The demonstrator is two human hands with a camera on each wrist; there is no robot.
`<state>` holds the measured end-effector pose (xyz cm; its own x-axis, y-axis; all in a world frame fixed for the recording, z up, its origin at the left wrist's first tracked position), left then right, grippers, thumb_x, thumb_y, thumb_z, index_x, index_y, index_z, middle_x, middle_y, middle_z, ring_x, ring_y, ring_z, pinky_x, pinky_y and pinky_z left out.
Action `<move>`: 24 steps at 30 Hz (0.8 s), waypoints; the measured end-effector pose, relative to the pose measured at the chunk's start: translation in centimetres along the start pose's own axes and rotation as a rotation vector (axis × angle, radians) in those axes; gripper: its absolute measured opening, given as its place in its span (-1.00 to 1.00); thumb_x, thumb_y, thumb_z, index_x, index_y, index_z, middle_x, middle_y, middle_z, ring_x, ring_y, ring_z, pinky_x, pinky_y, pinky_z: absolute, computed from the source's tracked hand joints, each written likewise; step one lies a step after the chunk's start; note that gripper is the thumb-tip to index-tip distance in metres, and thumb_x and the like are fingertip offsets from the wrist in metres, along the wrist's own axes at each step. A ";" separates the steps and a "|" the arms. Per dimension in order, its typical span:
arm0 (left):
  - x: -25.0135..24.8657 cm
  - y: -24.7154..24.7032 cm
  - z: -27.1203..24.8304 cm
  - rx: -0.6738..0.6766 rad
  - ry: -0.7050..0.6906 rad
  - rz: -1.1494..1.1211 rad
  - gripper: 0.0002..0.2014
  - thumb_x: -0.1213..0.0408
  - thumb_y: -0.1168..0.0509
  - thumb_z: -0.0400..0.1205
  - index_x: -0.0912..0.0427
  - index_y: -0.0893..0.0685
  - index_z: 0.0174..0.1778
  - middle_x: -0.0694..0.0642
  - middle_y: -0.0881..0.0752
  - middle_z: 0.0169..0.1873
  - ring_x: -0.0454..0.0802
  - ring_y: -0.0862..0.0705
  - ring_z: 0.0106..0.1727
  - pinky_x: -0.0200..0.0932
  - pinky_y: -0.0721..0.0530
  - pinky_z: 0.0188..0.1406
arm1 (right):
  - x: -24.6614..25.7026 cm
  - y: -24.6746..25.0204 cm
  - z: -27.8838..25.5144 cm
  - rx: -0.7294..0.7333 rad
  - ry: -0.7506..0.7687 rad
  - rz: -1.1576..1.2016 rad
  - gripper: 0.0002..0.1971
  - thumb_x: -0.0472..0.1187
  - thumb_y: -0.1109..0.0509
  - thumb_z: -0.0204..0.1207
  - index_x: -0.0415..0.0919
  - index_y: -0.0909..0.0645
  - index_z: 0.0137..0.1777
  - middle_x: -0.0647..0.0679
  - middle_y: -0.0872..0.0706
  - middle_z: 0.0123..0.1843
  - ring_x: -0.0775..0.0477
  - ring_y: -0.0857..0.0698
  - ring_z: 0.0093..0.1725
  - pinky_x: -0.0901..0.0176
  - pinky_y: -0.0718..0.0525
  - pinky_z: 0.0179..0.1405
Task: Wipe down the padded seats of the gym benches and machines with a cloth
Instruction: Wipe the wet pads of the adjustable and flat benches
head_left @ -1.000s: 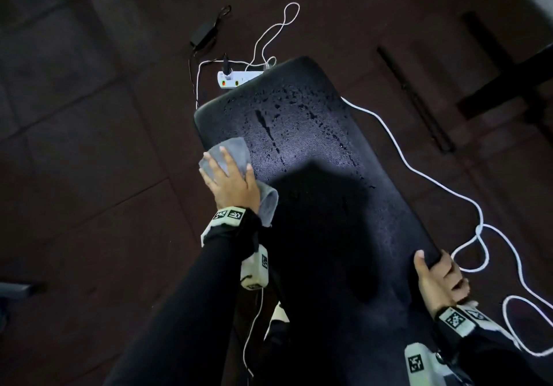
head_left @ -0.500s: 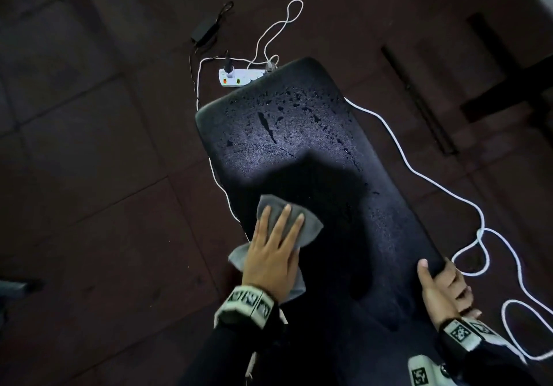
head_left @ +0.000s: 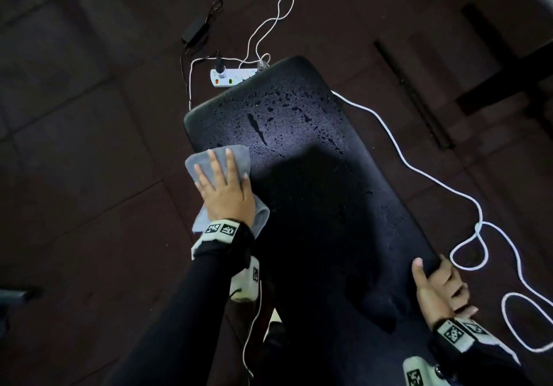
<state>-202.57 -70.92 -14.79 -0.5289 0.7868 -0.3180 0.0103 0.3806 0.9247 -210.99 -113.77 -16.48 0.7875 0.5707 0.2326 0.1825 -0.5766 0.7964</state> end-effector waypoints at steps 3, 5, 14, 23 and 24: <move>-1.9 -0.6 -0.4 0.018 -0.099 0.108 -0.38 -0.05 0.15 0.67 0.07 -0.19 0.66 0.19 -0.15 0.66 0.47 -0.02 0.63 0.40 0.06 0.55 | -0.2 -0.1 0.0 0.020 -0.003 -0.003 0.10 0.55 0.23 -0.01 0.02 -0.22 0.56 -0.03 -0.18 0.63 -0.27 -0.04 0.61 -0.37 0.18 0.54; -3.6 -1.2 -1.3 0.035 -0.233 0.163 -0.42 -0.02 0.12 0.69 0.06 -0.20 0.66 0.16 -0.20 0.65 0.39 -0.06 0.65 0.31 0.09 0.60 | -0.2 -0.2 0.0 0.034 -0.003 -0.010 0.10 0.55 0.23 -0.01 0.03 -0.20 0.56 -0.03 -0.17 0.64 -0.26 -0.04 0.61 -0.36 0.19 0.54; -5.0 -2.8 -12.3 0.122 -0.518 0.164 -0.45 0.10 -0.04 0.68 0.02 -0.23 0.64 0.04 -0.28 0.62 0.17 -0.11 0.67 0.15 -0.10 0.61 | -0.3 -0.2 0.0 0.069 -0.009 -0.042 0.10 0.54 0.25 -0.02 0.05 -0.17 0.58 -0.02 -0.12 0.65 -0.23 0.01 0.62 -0.33 0.21 0.55; -0.8 -1.9 -8.0 0.063 -0.147 0.034 -0.45 0.08 0.02 0.66 0.15 -0.35 0.60 0.18 -0.27 0.62 0.38 -0.09 0.64 0.43 -0.19 0.49 | -0.5 -0.3 -0.1 0.079 0.006 -0.044 0.07 0.53 0.26 0.02 0.06 -0.14 0.57 0.03 -0.09 0.65 -0.21 0.03 0.62 -0.31 0.23 0.55; -1.0 -1.7 -6.8 0.061 -0.092 0.018 -0.42 0.05 0.04 0.65 0.13 -0.34 0.61 0.17 -0.26 0.63 0.40 -0.09 0.64 0.49 -0.14 0.48 | -0.5 -0.4 -0.1 0.082 0.014 -0.043 0.06 0.54 0.26 0.02 0.07 -0.14 0.57 0.03 -0.08 0.65 -0.21 0.04 0.62 -0.31 0.23 0.55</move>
<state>-207.79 -75.66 -14.59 -0.4477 0.8343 -0.3216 0.0722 0.3922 0.9170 -211.48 -113.76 -16.87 0.7696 0.6036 0.2080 0.2639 -0.5974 0.7573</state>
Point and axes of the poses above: each hand's wrist, its own z-axis towards the middle knuckle, its own y-axis out of the back of the hand, x = y × z, the point moved 8 cm from there along z, towards the middle knuckle
